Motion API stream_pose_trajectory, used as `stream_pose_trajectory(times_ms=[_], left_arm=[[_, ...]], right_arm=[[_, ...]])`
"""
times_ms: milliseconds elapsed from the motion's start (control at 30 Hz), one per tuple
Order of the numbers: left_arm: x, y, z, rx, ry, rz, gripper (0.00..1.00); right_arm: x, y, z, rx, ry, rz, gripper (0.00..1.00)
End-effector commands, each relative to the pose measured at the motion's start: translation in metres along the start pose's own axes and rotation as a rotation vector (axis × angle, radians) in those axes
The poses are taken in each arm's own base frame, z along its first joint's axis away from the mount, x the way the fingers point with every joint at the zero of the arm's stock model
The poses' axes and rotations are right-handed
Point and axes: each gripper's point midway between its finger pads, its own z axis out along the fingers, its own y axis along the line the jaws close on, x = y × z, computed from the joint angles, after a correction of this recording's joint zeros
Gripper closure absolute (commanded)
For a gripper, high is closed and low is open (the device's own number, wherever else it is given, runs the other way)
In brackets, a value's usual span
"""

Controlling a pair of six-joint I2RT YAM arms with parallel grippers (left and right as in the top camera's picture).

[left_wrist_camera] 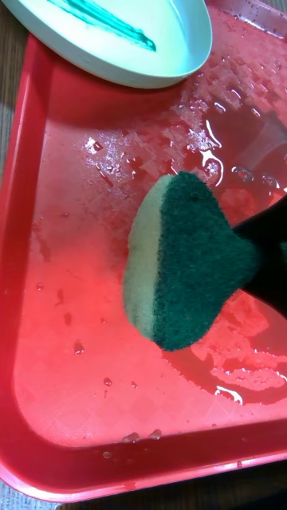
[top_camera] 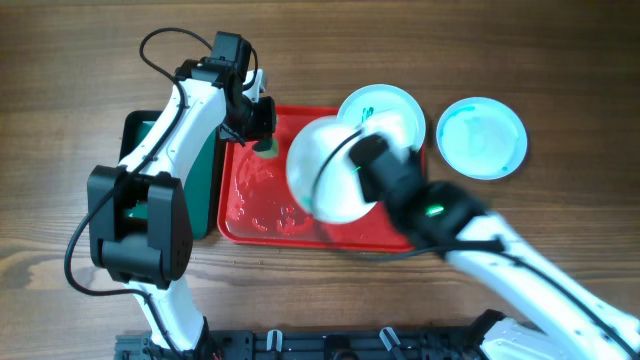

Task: Clean dirty plates on tray and stack at the side
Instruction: 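Carry the plate right and stack it on the first cleaned plate, then move the right gripper to the last plate and grip its rim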

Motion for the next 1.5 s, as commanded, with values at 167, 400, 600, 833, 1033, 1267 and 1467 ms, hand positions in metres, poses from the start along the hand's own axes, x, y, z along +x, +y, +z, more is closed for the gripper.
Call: stream_pose_trajectory(times_ms=[167,400,600,833,1033,1267,1467], left_arm=[[-0.004,0.001,-0.001,-0.008,-0.01,-0.013,0.96],[-0.004,0.001,-0.001,-0.008,-0.01,-0.013,0.96],[-0.003,0.001,-0.001,-0.008,-0.009,-0.013,0.96],[-0.004,0.001,-0.001,-0.008,-0.01,-0.013,0.96],[-0.003,0.001,-0.001,-0.008,-0.009,-0.014,0.96],[-0.003,0.001,-0.001,-0.008,-0.009,-0.013,0.96],[-0.004,0.001,-0.001,-0.008,-0.01,-0.013,0.96]], right_arm=[[-0.01,-0.125,0.009,-0.025,0.039,0.426,0.96],[0.026,-0.233,0.038,0.171,0.103,0.681,0.95],[0.078,-0.282,0.08,0.26,0.23,0.863,0.96],[0.097,-0.279,0.124,0.176,0.287,0.905,0.96],[0.11,-0.272,0.141,0.142,0.333,0.914,0.89],[0.087,-0.26,0.135,0.027,0.288,0.895,0.57],[0.045,-0.232,0.11,-0.068,0.229,0.835,0.57]])
